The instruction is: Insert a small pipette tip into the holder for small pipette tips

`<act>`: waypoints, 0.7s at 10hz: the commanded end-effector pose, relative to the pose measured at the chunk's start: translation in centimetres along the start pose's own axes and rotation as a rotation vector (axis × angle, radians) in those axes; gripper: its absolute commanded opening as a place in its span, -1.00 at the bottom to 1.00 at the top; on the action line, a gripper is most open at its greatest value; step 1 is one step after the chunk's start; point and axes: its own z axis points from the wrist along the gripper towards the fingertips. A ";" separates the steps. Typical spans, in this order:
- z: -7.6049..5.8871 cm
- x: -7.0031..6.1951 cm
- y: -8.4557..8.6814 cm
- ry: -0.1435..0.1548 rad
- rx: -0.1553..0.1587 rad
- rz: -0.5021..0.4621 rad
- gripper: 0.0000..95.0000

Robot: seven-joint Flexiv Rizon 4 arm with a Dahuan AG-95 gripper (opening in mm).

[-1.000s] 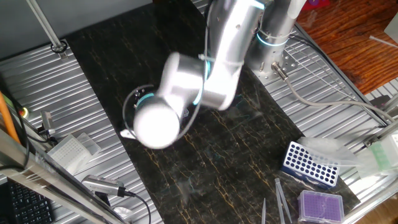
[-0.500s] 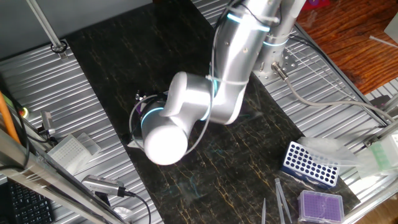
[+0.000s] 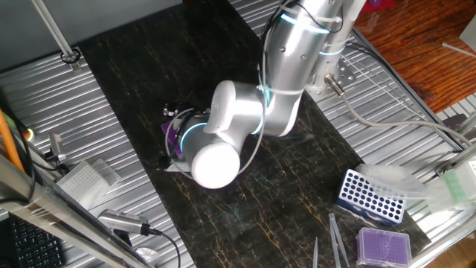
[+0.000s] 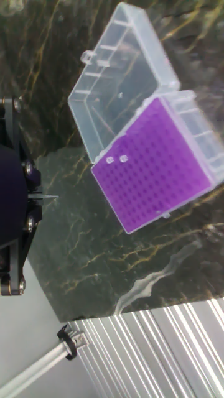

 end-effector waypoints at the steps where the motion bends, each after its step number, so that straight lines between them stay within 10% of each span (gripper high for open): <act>1: 0.2 -0.3 -0.1 0.027 0.012 -0.019 -1.00; 7: 1.2 -1.3 0.0 0.063 0.032 -0.026 -1.00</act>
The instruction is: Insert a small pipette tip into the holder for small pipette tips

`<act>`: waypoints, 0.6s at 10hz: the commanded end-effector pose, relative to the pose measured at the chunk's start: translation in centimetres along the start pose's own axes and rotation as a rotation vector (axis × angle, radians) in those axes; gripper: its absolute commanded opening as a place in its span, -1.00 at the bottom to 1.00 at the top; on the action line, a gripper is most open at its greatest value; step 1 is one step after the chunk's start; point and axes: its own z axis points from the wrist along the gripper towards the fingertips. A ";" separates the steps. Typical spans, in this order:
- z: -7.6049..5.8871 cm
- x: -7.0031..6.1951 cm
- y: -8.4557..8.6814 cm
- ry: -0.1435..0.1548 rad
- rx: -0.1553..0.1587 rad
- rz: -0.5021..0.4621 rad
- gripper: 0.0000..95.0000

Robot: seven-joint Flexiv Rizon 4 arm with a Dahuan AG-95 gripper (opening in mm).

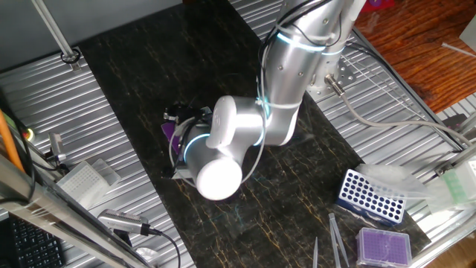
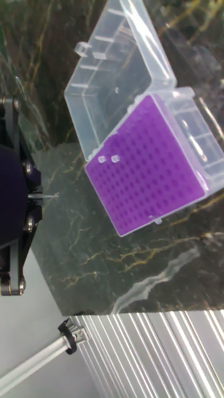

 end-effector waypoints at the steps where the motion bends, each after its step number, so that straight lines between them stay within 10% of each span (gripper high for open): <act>1: 0.1 -0.1 -0.1 0.008 0.004 -0.007 -1.00; 6: 0.3 -0.8 0.0 0.056 0.026 -0.025 -1.00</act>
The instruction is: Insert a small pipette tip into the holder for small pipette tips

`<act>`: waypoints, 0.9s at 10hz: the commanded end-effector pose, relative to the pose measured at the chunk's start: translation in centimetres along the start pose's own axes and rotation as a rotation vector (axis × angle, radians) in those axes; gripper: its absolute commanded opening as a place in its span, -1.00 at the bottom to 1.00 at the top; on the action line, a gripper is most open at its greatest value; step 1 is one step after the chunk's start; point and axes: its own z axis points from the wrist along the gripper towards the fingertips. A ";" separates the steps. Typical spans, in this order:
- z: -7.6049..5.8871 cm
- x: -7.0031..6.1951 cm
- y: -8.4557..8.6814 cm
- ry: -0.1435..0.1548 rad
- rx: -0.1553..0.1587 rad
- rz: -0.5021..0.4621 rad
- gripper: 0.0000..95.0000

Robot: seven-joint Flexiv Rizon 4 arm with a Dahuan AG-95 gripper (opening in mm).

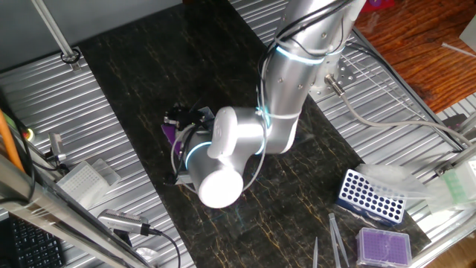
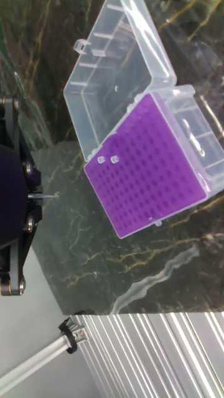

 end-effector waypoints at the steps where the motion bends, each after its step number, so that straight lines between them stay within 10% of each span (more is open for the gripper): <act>1: -0.1 -0.3 0.0 0.011 0.003 -0.001 -1.00; 9: -0.5 -1.4 -0.1 0.080 0.031 -0.015 -1.00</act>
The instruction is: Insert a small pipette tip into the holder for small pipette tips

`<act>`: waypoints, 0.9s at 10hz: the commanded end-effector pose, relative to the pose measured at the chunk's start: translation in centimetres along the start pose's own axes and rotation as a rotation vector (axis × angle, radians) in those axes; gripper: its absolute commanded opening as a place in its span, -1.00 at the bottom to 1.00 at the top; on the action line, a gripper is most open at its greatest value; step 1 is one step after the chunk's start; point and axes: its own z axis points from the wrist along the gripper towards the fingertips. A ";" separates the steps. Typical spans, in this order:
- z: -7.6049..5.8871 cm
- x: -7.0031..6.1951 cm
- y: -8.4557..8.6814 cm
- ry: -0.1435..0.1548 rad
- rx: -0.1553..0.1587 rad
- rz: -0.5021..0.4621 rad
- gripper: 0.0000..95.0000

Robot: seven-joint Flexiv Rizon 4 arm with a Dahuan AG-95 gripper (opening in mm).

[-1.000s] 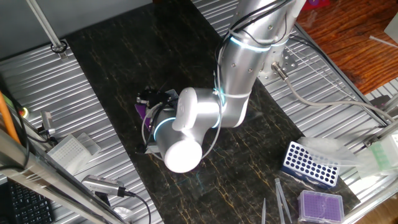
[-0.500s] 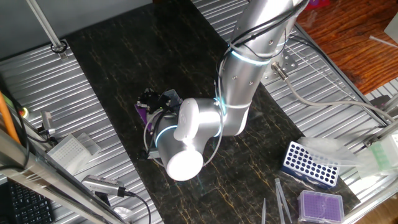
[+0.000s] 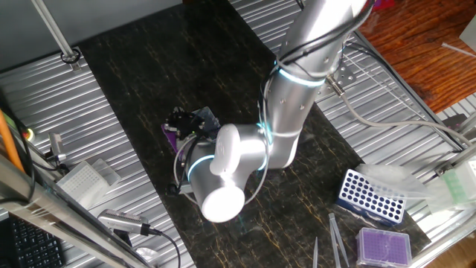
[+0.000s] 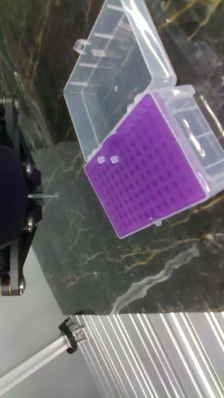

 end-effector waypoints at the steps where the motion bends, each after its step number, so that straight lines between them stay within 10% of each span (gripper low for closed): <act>1: -0.1 -0.1 0.0 0.024 0.010 -0.004 -1.00; 9: 0.0 0.0 0.4 -0.007 0.088 -0.195 -1.00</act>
